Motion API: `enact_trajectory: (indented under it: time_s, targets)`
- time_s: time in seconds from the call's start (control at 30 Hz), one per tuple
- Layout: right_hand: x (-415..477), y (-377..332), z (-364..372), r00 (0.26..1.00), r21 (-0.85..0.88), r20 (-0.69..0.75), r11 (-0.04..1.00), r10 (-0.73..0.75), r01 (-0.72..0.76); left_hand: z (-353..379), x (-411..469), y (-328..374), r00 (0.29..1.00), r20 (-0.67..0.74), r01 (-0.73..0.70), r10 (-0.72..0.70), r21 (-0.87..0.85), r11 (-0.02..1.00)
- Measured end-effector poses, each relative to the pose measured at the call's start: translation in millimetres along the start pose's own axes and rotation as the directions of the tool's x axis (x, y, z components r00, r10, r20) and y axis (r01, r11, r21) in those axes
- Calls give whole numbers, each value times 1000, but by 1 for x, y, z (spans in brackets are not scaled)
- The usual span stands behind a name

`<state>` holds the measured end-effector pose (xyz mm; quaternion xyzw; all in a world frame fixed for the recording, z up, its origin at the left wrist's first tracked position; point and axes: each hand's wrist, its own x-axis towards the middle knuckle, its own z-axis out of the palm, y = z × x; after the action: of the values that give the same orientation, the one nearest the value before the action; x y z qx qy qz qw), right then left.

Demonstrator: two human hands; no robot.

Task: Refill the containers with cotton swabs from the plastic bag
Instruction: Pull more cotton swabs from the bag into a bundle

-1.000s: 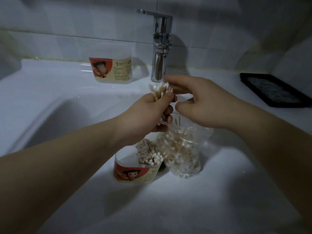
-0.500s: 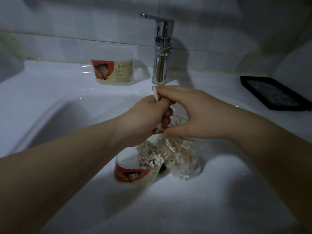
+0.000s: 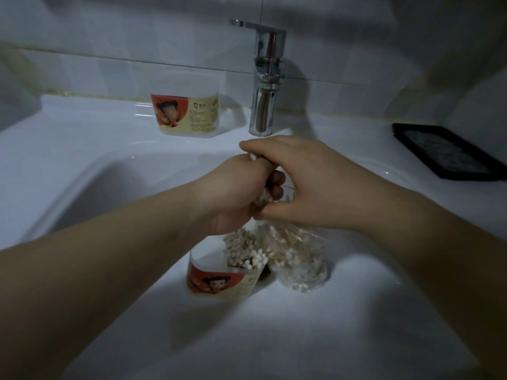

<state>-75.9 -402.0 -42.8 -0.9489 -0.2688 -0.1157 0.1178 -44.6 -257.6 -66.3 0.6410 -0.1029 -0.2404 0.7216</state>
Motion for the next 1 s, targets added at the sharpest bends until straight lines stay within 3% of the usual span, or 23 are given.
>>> enact_trajectory:
  time_s: [0.23, 0.43, 0.6, 0.83, 1.0]
  targets:
    - [3, -3, -3, 999, -63, -48, 998, -3, 0, 0, -4, 4, 999, 52, 17, -17, 1, 1000]
    - [1, -4, -4, 999, 73, -16, 997, 34, -33, 3, -8, 7, 995, 76, 60, -58, -20, 998]
    - [3, -5, -6, 996, 41, -87, 999, 6, -2, 5, -8, 7, 997, 52, 56, -52, -63, 996]
    - [-2, -2, -12, 989, 70, -16, 987, 144, -142, 2, -9, 11, 995, 96, 26, -16, -109, 994]
    - [-2, -5, -14, 992, 176, 1, 976, 128, -126, 2, -9, 11, 999, 44, 12, -6, -132, 991]
